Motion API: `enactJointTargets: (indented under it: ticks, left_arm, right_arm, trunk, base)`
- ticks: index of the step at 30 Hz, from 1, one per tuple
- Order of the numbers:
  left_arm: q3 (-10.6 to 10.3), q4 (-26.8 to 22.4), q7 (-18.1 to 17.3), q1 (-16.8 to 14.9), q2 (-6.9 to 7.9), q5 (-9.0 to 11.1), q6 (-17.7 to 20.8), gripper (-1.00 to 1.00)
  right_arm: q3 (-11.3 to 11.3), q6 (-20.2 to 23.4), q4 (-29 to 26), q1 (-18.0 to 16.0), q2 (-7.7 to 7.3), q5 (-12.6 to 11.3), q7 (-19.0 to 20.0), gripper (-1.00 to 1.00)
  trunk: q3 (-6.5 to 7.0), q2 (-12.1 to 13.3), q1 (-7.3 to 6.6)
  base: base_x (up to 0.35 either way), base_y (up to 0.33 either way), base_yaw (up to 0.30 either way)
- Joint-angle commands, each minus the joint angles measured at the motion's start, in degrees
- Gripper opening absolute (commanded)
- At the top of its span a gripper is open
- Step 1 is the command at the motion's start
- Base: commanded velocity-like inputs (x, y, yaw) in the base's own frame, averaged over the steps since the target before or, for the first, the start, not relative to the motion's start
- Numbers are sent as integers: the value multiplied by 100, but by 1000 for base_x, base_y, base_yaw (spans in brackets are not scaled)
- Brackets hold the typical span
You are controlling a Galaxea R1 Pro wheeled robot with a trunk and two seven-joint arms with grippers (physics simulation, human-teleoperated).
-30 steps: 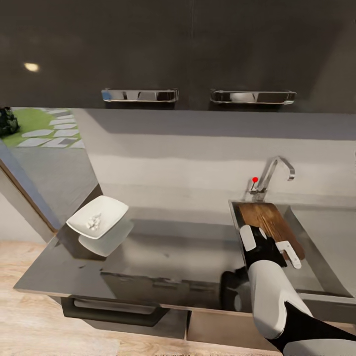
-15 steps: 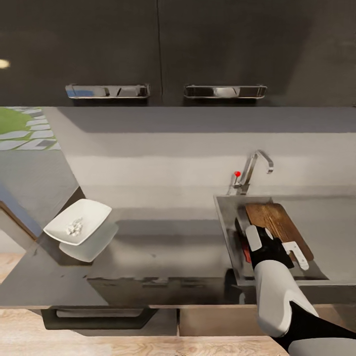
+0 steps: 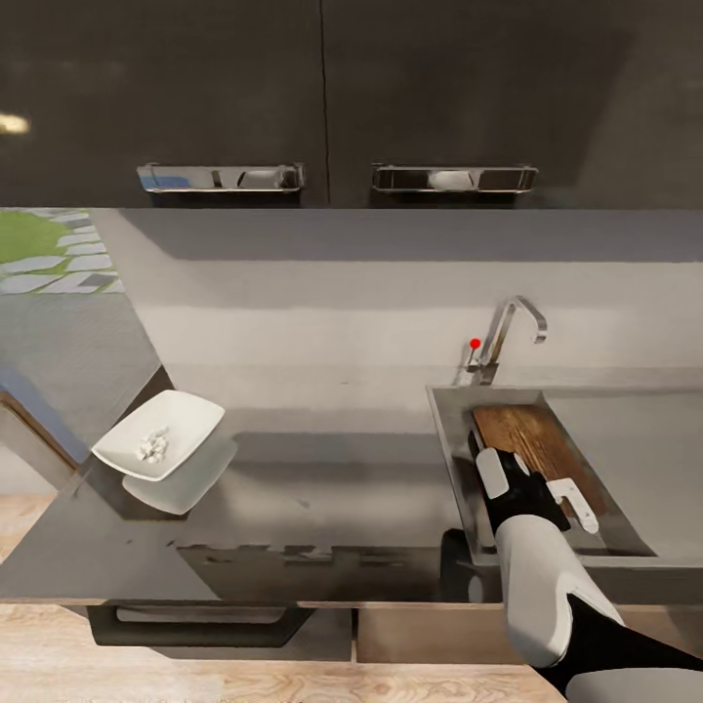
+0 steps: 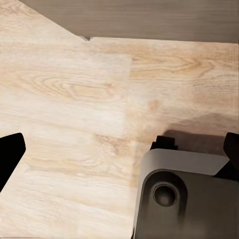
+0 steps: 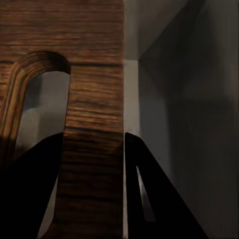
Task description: In the kitchen, take the Vidalia onion out of the sink, dice it on the chopping board with the paring knife, put the diced onion into the bowl on the countertop, then place both the paring knife and the chopping board into the sink.
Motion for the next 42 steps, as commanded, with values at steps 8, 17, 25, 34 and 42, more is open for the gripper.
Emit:
enactJointTargets:
  ticks: [8, 17, 25, 34, 42]
  left_arm:
    - [-48, 27, 3, -12, -6, 46, -39, 100]
    - [-48, 27, 3, -11, -6, 46, -39, 100]
    - [-48, 27, 3, -11, -6, 46, -39, 100]
    - [-48, 27, 3, -14, 1, 46, -39, 100]
    - [-48, 27, 3, -12, 3, 46, -39, 100]
  right_arm:
    - [-12, -58, -7, -5, 4, -25, 6, -100]
    - [-26, -58, -6, -5, -3, -25, 6, -100]
    - [-30, -58, 87, -5, -10, -25, 12, -100]
    - [-30, -59, 164, -5, -12, -25, 14, -100]
    - [-30, -64, 211, -5, -22, -25, 154, -100]
  trunk:
    - [-11, -11, 3]
    - [-37, -11, 3]
    - [-107, -11, 3]
    - [-189, -11, 3]
    - [-262, -11, 3]
  base:
    - [0, 0, 82]
    - [0, 0, 17]
    - [0, 0, 12]
    - [0, 0, 0]
    - [0, 0, 0]
